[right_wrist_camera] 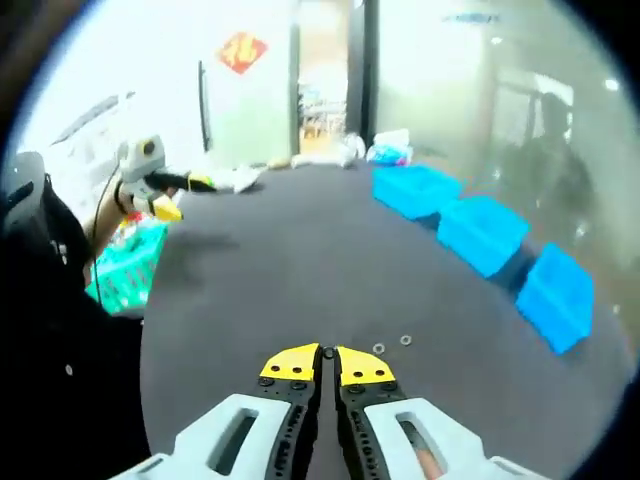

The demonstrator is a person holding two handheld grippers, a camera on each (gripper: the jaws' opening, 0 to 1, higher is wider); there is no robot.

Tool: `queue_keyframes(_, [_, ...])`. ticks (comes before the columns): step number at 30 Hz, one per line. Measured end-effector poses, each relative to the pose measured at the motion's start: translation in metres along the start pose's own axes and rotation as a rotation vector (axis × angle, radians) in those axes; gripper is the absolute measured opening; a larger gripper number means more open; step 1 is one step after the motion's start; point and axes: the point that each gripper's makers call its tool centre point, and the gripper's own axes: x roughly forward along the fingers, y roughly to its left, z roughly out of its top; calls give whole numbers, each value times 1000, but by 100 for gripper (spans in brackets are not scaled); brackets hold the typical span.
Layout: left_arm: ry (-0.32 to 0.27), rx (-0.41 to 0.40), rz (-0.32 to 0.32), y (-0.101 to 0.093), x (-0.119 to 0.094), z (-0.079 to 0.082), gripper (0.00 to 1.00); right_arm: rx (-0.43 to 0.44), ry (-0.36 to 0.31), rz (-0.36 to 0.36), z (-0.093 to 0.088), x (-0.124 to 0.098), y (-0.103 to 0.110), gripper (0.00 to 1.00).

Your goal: Sort the screws, nuts, and washers into the corresponding bins

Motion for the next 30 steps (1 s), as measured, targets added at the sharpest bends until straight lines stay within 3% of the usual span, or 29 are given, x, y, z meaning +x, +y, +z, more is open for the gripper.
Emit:
queue_keyframes(7, [-49,-17,51,11,-5,11,41,39,-173,-86,22,-19,-1,3])
queue_keyframes(15, [-43,-17,74,16,-8,10,41,72,-344,-185,52,-37,-15,3])
queue_keyframes(20, [-47,-12,86,16,-8,12,41,78,-379,-207,71,-34,-31,3])
queue_keyframes(26, [-50,-13,104,18,-10,12,41,119,-414,-246,93,-16,-67,3])
queue_keyframes(30, [-56,-21,113,21,-11,13,41,203,-428,-231,103,-2,-89,3])
